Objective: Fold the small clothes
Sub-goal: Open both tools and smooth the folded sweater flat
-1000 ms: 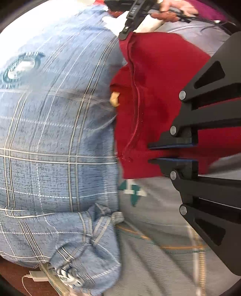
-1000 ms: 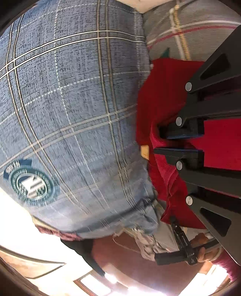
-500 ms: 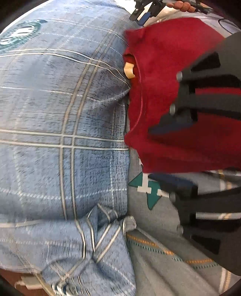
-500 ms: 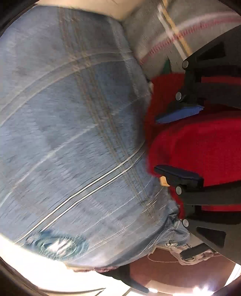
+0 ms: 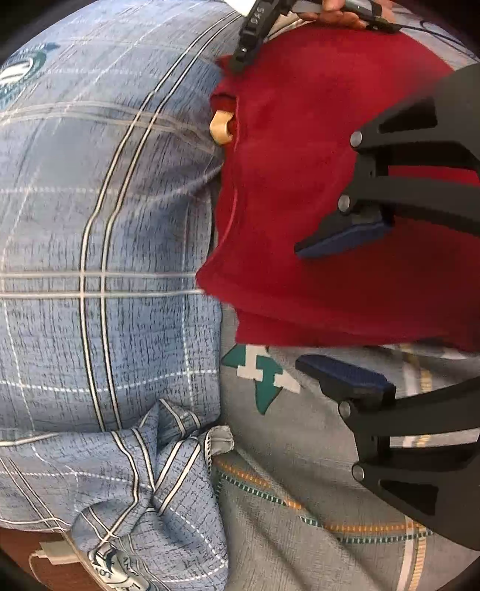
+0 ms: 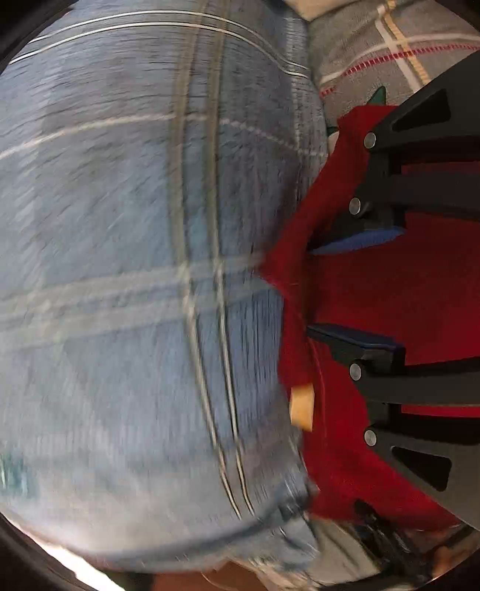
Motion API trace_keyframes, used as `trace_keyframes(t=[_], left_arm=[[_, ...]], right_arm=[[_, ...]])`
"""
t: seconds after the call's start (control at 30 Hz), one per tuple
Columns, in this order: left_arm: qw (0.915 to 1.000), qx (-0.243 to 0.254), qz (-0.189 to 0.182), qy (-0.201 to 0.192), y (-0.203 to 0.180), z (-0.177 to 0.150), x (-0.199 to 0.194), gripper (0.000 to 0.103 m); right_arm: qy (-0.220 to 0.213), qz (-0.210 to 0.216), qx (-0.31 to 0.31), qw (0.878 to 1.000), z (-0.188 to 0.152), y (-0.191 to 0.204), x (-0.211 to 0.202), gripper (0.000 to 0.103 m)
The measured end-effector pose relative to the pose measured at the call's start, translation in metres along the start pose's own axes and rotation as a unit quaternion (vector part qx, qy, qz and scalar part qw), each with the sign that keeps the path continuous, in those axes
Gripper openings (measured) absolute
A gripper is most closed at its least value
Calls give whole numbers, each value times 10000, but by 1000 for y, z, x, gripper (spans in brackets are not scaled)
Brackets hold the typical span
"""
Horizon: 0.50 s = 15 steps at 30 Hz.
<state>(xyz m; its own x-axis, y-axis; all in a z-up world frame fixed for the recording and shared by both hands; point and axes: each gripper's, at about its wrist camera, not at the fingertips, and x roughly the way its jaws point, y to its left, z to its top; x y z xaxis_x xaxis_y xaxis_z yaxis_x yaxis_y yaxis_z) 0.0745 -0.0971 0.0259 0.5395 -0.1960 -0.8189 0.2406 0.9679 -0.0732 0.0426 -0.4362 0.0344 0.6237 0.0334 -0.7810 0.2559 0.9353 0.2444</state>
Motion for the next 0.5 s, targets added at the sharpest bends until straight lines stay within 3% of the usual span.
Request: trace_keyframes(t=[0.07,0.3,0.5], left_arm=[[9999,-48,102,0,3,1,6,70],[9998,-32,192,-103,9,-4,-8,70],[9995,113,150,-236,3,-14,-36,70]], right_arm=[[262,63,235,9994,-1,-10,13,35],[-103,120,-21,9999,-11,4,-47,44],[-159,211,-672,9974,-46,32,-93,44]])
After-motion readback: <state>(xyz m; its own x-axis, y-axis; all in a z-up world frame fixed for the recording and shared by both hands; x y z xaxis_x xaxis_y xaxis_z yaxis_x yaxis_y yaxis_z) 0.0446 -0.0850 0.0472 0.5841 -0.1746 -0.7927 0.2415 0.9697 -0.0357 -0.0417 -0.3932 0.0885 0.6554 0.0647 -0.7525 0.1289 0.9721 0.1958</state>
